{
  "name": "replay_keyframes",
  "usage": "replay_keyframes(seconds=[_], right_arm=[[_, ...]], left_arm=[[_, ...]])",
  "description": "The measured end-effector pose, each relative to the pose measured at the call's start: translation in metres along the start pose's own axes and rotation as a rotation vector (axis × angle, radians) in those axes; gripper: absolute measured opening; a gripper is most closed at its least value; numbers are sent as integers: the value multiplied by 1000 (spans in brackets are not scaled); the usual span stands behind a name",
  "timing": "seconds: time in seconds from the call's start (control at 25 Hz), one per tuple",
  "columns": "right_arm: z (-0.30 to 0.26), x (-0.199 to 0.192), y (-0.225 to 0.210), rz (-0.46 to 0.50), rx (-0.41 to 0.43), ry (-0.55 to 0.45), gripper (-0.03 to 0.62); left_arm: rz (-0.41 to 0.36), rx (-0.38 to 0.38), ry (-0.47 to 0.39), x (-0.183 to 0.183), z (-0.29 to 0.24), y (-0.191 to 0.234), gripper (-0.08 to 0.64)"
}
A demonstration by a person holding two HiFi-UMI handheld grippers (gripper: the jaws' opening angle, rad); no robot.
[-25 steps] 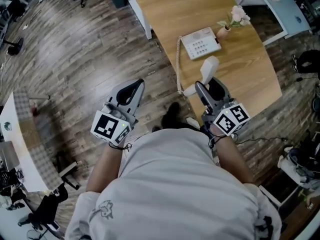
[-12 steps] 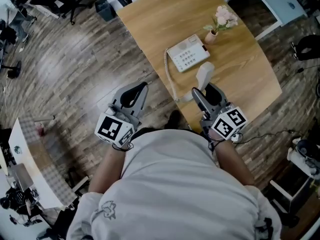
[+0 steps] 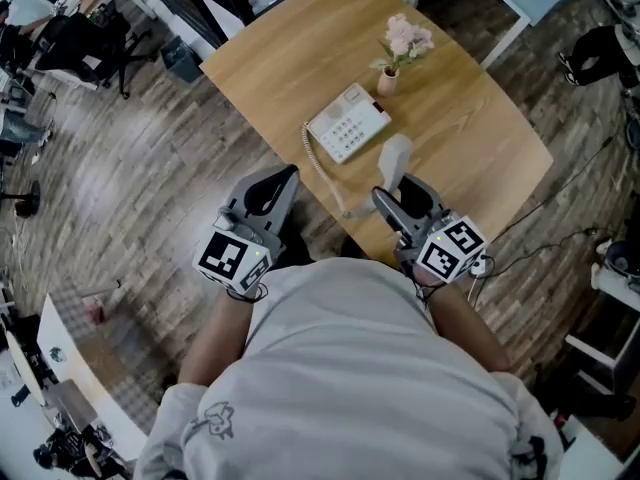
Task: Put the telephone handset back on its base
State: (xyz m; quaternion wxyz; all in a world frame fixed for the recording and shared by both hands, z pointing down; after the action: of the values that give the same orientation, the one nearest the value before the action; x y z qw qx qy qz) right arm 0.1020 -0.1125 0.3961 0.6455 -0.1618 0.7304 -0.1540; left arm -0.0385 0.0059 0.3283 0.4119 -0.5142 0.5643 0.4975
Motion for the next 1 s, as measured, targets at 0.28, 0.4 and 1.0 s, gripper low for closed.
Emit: replay_keyframes(seconds=[0.28,0.4,1.0], right_arm=[[-8,1,-7,-24,-97,-31,222],[-21,-3,-9,-46,-141,-33,222],[-155,-8,-24,-134,-379,-25,222]], left_arm=[[-18,-142,19,5,-35,19,5],[-14,-204,29,5,-49,38,5],[34,-443,80,2,-93,192,5]])
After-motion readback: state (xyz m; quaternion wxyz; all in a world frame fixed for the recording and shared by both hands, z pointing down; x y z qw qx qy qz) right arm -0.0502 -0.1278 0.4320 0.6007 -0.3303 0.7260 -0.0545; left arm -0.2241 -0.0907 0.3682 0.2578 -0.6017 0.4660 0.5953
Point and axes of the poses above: the fingertips, and each gripper's own axes: z backward along the fingers, y to its left, x out of its top, the point moved 3 cm from there along z, backward along the fingers, and after that the axes turned 5 degrees about z, right-handed, at the moved point
